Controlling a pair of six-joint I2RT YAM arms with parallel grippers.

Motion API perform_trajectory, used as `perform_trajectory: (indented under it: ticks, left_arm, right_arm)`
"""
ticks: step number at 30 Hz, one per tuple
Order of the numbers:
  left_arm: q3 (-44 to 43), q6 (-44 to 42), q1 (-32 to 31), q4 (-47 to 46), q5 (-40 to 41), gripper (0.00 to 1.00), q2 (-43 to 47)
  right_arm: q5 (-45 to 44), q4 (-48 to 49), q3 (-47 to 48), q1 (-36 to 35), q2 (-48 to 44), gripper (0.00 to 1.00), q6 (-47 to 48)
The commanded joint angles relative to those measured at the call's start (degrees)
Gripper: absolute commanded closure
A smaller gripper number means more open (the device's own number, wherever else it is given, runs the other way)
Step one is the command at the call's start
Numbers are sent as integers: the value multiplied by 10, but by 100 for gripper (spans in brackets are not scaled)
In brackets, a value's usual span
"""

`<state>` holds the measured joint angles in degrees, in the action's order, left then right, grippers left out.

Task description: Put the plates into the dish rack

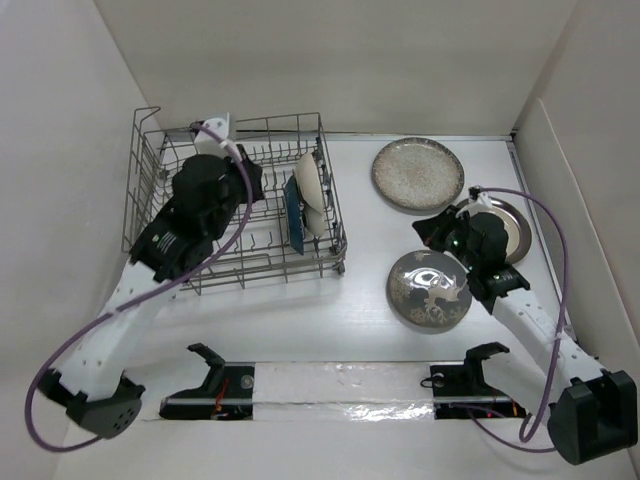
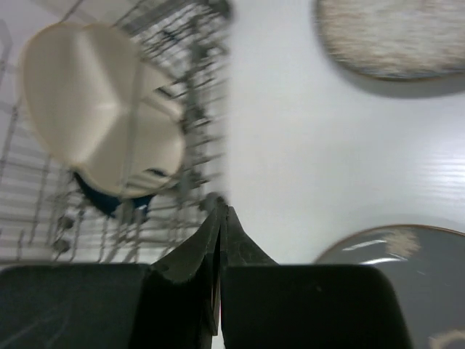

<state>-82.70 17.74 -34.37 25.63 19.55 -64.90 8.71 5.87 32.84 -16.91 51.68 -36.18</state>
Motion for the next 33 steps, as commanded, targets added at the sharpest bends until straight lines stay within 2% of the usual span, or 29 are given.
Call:
perform_trajectory:
  ticks: [1,3,6,7,8,10,12,14,16,18,21,29,33]
  left_arm:
    - [59,-11,3,-74,-67,97,59]
    - [96,-13,3,-75,-104,100,92]
    - [141,-14,3,-73,-138,100,123]
    - [154,-13,3,-75,-148,100,131]
    - [178,-16,3,-83,-168,100,140]
    - [198,-27,3,-92,-179,91,163]
    - [237,-34,3,-121,-193,81,185]
    - [279,-40,3,-159,-223,71,195]
    - [300,-43,3,-177,-237,66,200]
    - [306,-42,3,-172,-253,65,196]
    - [331,-35,3,-191,-282,65,215]
    - [343,-34,3,-194,-278,64,246]
    - [344,-32,3,-194,-289,64,236]
  right_arm:
    - [-69,-41,13,50,16,100,5]
    - [-107,-72,20,104,30,98,-9]
    - [-132,-82,2,176,35,65,-43]
    - [-125,-75,-7,227,34,44,-50]
    - [-121,-66,-14,248,33,37,-57]
    - [-134,-65,-31,298,28,24,-75]
    - [-163,-67,-42,322,25,18,-82]
    - [-203,-88,-39,346,26,16,-79]
    - [-238,-106,-38,366,37,15,-88]
    - [-232,-103,-51,411,44,15,-102]
    - [-174,-47,-88,455,70,17,-124]
    - [-49,67,-91,484,210,18,-139]
    - [-31,70,-66,484,250,18,-141]
